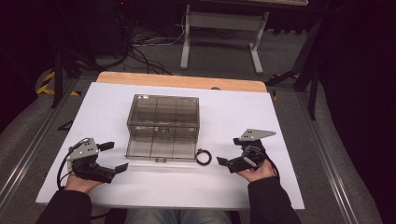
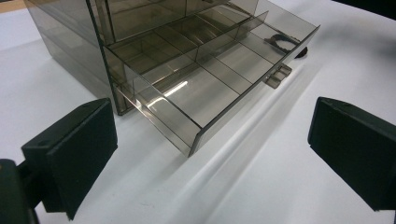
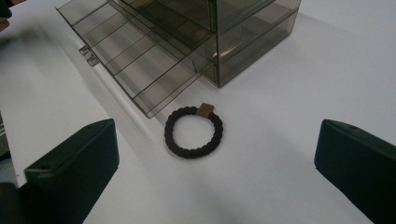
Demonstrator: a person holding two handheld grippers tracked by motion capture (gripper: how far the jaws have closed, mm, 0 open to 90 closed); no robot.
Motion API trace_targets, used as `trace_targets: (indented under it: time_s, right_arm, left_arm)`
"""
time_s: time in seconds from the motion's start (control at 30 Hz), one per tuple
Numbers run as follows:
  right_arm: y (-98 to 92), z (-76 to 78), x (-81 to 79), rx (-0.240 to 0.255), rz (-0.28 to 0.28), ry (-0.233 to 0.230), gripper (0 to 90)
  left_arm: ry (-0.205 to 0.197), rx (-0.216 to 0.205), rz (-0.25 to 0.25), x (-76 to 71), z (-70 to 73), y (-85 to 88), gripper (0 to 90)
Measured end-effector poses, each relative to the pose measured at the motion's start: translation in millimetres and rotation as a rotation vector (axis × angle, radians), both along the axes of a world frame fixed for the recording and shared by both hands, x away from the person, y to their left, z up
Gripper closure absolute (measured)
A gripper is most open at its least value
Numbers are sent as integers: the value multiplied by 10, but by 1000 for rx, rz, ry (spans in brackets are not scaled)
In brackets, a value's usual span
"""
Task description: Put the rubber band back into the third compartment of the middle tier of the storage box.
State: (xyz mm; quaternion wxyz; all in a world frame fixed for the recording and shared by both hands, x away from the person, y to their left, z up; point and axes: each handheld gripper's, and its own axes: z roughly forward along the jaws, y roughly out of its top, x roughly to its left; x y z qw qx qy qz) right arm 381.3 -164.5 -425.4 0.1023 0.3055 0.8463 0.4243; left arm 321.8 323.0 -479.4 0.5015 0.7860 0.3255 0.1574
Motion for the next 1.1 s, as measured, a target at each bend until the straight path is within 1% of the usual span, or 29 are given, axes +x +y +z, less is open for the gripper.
trace_targets:
  time_s: [0.2,0.27,0.4,0.43,0.47,0.53,0.57,0.8,1.1]
  right_arm:
    - [5,16,43,-3,-1,2,5]
    - [12,22,62,-7,0,4,5]
    - [29,28,102,-9,0,6,5]
    - [33,28,117,-13,0,4,5]
    - [38,26,130,-9,0,6,5]
    - [43,22,149,-10,1,12,5]
    - [44,18,156,-12,1,12,5]
    - [66,-31,217,-21,7,20,5]
    - [129,-106,288,-48,23,35,5]
  left_arm:
    - [-2,2,1,1,0,1,21]
    - [5,-5,0,-2,-2,-5,22]
    - [-3,2,3,3,-1,1,22]
    - [0,-1,4,1,-2,1,22]
    - [18,-23,8,-10,-7,-11,22]
    - [18,-23,6,-9,-6,-8,23]
    - [14,-16,3,-5,-3,-2,23]
    - [12,-18,5,-4,-5,-3,23]
    - [16,-21,4,-4,-7,-4,23]
